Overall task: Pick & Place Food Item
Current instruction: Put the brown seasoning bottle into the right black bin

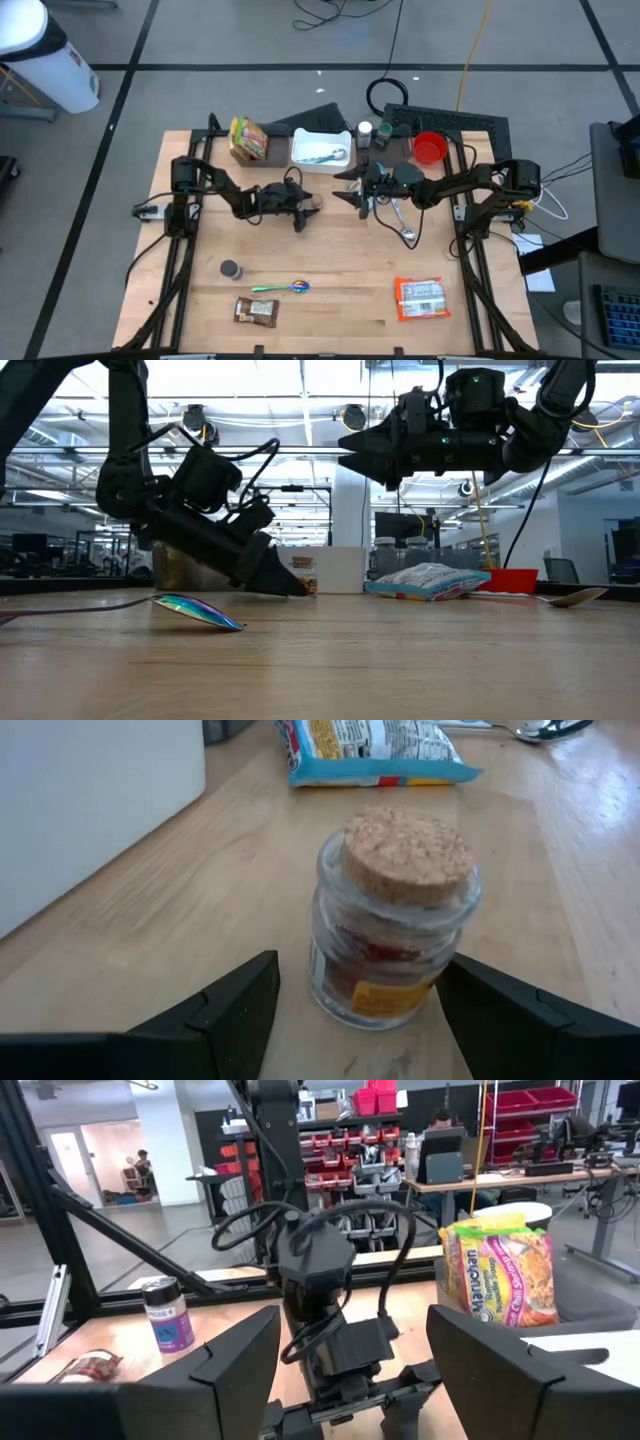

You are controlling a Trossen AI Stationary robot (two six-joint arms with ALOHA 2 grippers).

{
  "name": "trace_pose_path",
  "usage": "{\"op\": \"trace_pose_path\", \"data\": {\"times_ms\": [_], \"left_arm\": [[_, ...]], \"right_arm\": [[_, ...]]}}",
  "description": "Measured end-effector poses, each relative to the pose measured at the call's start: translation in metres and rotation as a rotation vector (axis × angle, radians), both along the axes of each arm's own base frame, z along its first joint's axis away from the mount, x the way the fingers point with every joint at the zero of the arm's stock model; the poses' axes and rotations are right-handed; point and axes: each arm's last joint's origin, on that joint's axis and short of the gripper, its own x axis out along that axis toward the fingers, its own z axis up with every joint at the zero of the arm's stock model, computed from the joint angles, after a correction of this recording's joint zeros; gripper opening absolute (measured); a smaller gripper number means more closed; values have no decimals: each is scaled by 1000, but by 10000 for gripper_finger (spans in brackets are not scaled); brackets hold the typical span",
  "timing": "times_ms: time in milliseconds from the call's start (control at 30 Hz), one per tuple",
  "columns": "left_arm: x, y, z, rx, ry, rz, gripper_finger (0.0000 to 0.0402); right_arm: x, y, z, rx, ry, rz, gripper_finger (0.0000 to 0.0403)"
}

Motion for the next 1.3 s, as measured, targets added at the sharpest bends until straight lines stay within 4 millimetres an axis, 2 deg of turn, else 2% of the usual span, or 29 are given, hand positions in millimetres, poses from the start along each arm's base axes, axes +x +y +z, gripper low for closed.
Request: {"op": "trace_pose_path", "data": {"times_ms": [400,500,667,867,1033,1300], "left_arm": [[10,2,-11,17,15,-17,272],[11,2,-11,24,17,-21,256],[11,3,-11,34,22,-20,198],[11,4,-10,38,20,-29,198],[11,3,0,48,23,-63,198],[-3,12,40,35,98,-156,198]], "right_arm": [[-1,-4,-1,4,6,-13,249],[-1,-4,-1,6,10,-13,249],[-1,-4,-1,7,13,-12,249],[-1,-4,-2,5,16,-13,249],[-1,-4,-3,-5,34,-13,249],[1,-4,-11,-58,130,-11,249]]}}
